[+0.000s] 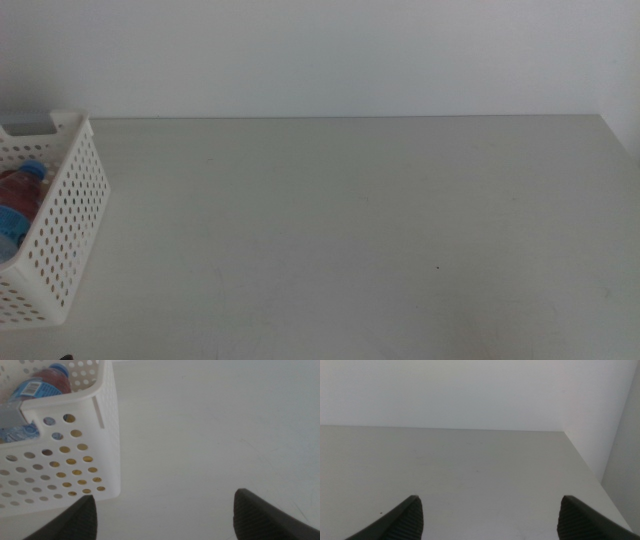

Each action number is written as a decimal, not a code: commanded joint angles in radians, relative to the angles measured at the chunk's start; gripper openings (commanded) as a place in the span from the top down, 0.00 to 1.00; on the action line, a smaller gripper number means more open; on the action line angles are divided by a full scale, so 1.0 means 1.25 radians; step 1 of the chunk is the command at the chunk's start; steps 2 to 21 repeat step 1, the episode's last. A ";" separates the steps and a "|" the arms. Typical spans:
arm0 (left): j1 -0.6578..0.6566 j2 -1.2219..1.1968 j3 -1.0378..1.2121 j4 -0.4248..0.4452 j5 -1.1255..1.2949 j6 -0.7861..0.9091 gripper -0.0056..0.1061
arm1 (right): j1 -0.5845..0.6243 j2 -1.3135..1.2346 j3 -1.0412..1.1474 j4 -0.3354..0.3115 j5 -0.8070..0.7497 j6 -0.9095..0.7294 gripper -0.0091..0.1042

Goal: Use arms to grab the bottles and put them into the dustbin to the left of the table.

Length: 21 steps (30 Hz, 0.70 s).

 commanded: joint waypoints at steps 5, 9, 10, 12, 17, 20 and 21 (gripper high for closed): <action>-0.002 -0.022 0.001 -0.001 -0.062 -0.011 0.11 | -0.004 -0.017 -0.008 -0.014 -0.057 -0.010 0.29; -0.002 -0.022 0.001 -0.001 -0.062 -0.011 0.11 | -0.004 -0.017 -0.008 -0.014 -0.057 -0.010 0.29; -0.002 -0.022 0.001 -0.001 -0.062 -0.011 0.11 | -0.004 -0.017 -0.008 -0.014 -0.057 -0.010 0.29; -0.002 -0.022 0.001 -0.001 -0.062 -0.011 0.11 | -0.004 -0.017 -0.008 -0.014 -0.057 -0.010 0.29; -0.002 -0.022 0.001 -0.001 -0.062 -0.011 0.11 | -0.004 -0.017 -0.008 -0.014 -0.057 -0.010 0.29; -0.002 -0.022 0.001 -0.001 -0.062 -0.011 0.11 | -0.004 -0.017 -0.008 -0.014 -0.057 -0.010 0.29; -0.002 -0.022 0.001 -0.001 -0.062 -0.011 0.11 | -0.004 -0.017 -0.008 -0.014 -0.057 -0.010 0.29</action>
